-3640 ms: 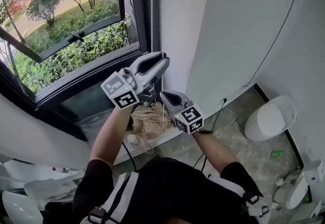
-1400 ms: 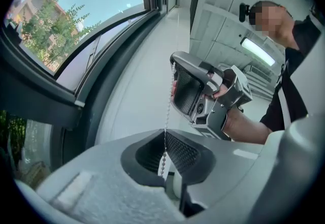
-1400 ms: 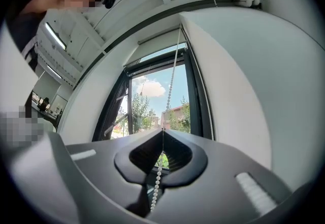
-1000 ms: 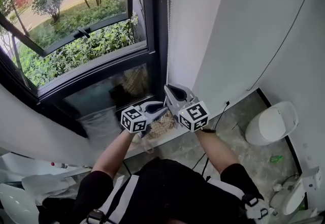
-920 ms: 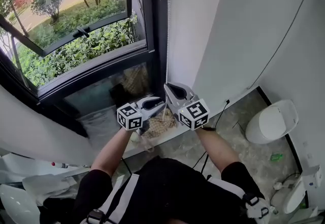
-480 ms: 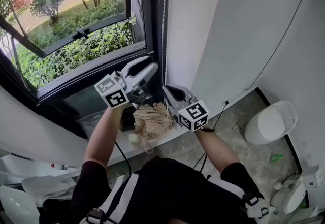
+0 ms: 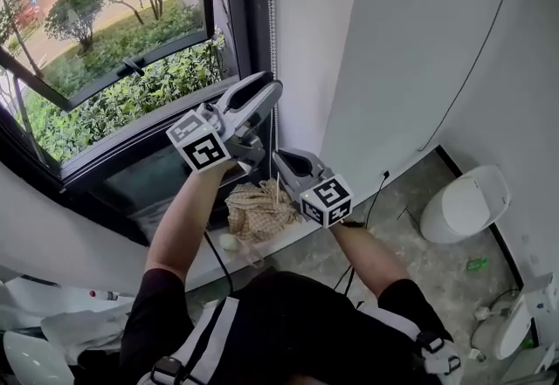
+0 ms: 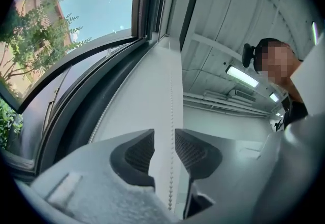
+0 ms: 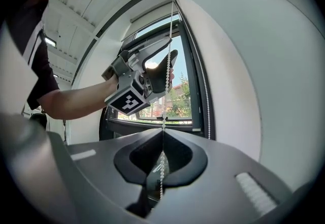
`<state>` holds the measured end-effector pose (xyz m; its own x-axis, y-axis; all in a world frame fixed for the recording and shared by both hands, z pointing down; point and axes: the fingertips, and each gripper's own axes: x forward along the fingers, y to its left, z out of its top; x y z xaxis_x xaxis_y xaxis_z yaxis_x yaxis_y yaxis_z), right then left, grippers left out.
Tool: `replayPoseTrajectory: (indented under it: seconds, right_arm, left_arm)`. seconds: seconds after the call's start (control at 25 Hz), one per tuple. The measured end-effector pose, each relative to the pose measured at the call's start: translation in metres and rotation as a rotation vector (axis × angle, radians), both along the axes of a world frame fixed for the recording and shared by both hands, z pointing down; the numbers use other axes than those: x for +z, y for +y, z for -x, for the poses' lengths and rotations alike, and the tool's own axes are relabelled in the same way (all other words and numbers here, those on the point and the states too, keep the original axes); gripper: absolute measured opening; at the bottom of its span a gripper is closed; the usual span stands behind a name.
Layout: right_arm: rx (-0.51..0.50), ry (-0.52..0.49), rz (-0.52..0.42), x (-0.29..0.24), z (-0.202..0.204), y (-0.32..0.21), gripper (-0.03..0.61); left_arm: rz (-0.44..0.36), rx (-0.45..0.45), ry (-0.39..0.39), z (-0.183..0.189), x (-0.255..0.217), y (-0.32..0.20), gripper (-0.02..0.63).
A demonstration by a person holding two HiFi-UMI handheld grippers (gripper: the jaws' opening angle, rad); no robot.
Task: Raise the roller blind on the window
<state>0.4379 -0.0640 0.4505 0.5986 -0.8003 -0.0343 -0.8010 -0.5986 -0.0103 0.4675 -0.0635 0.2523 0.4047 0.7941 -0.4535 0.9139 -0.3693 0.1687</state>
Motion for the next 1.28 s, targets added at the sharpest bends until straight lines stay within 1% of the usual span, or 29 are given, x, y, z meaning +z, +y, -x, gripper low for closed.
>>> replayPoseTrajectory:
  seconds: [0.04,0.16,0.2,0.24,0.28,0.36,0.48,0.6,0.64,0.72,0.8,0.88,0.92,1.0,1.08,1.2,1.28]
  right_arm:
    - [0.001,0.000,-0.002,0.000,0.000,0.001,0.006]
    - [0.000,-0.003,0.003,-0.001,0.000,0.002,0.006]
    - [-0.002,-0.003,0.005,0.000,0.000,0.002,0.006]
    - [-0.002,-0.004,0.006,0.000,-0.001,0.002,0.006]
    - [-0.002,-0.004,0.005,0.000,-0.001,0.002,0.006]
    - [-0.002,-0.007,-0.001,0.001,-0.002,0.002,0.006]
    - [-0.002,-0.011,-0.010,0.002,-0.001,0.002,0.006]
    - [-0.004,-0.040,0.021,0.024,0.002,-0.002,0.006]
    - [-0.004,-0.068,0.045,0.040,0.003,-0.004,0.006]
    - [-0.012,-0.162,0.114,0.082,0.008,-0.007,0.006]
    - [-0.024,-0.253,0.181,0.119,0.013,-0.005,0.008]
    - [-0.018,-0.291,0.199,0.132,0.015,-0.001,0.008]
    - [-0.016,-0.291,0.195,0.132,0.014,0.001,0.009]
    - [-0.018,-0.260,0.173,0.119,0.012,0.003,0.016]
    - [-0.020,-0.214,0.110,0.091,0.011,0.005,0.071]
    - [-0.034,-0.119,-0.012,0.030,0.011,0.006,0.072]
    - [-0.037,-0.038,-0.066,-0.012,0.011,0.005,0.077]
  left_arm:
    - [-0.003,-0.002,0.000,0.000,0.002,0.001,0.107]
    - [-0.037,-0.008,0.014,0.000,0.005,0.004,0.091]
    - [-0.046,-0.001,0.020,0.001,0.006,0.005,0.064]
    - [-0.053,0.009,0.024,0.003,0.006,0.007,0.052]
    - [-0.056,0.018,0.025,0.004,0.006,0.009,0.016]
    - [-0.051,0.019,0.023,0.005,0.007,0.009,0.015]
    - [-0.054,-0.026,0.040,0.006,0.008,0.006,0.015]
    - [-0.104,-0.070,0.041,0.009,0.027,0.010,0.015]
    - [-0.121,-0.083,0.023,0.009,0.043,0.011,0.015]
    - [-0.139,-0.103,-0.044,0.006,0.086,0.009,0.015]
    - [-0.127,-0.108,-0.105,0.004,0.128,0.004,0.014]
    - [-0.105,-0.112,-0.137,0.005,0.146,-0.002,0.014]
    - [-0.110,-0.118,-0.141,0.005,0.148,-0.004,0.014]
    - [-0.150,-0.134,-0.122,0.004,0.147,-0.004,0.011]
    - [-0.168,-0.145,-0.112,0.004,0.145,-0.006,0.011]
    - [-0.128,-0.151,-0.135,0.002,0.146,-0.014,0.009]
    - [-0.107,-0.156,-0.145,0.001,0.147,-0.019,0.009]
